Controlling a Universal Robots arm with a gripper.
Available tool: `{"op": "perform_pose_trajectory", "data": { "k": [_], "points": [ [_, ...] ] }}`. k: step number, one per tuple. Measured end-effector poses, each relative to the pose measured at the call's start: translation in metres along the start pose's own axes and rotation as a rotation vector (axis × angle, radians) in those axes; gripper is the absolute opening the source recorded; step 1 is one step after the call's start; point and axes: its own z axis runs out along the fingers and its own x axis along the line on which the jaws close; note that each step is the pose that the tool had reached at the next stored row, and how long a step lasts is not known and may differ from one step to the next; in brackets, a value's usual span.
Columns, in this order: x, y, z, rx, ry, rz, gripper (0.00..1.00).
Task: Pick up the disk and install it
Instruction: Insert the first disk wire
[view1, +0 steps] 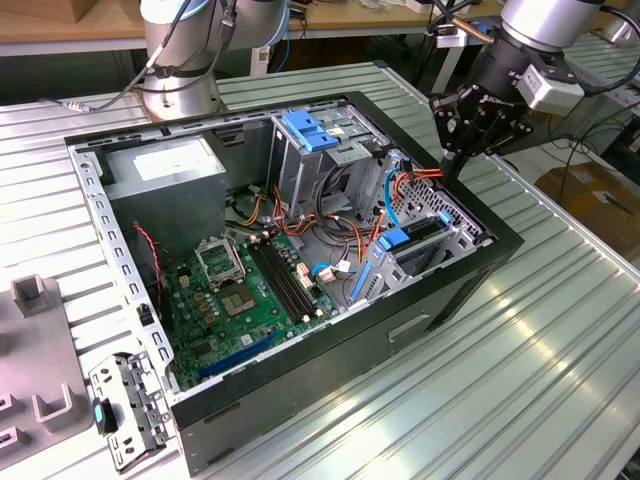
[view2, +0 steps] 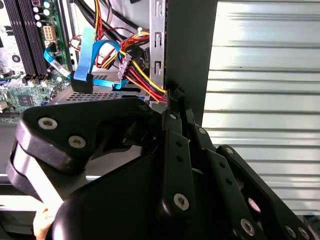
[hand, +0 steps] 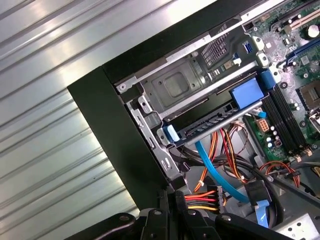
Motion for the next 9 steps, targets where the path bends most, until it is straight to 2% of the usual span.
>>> {"op": "perform_pose_trajectory", "data": {
  "k": [5,7,9],
  "points": [
    [0.0000,0.0000,-0.0001,0.0000,0.0003,0.010,0.16],
    [0.0000,0.0000,0.0000,0.0006,0.0012,0.048,0.16],
    [-0.0020,0.0011,-0.0001,0.0006,0.0014,0.054,0.16]
  ]
}}
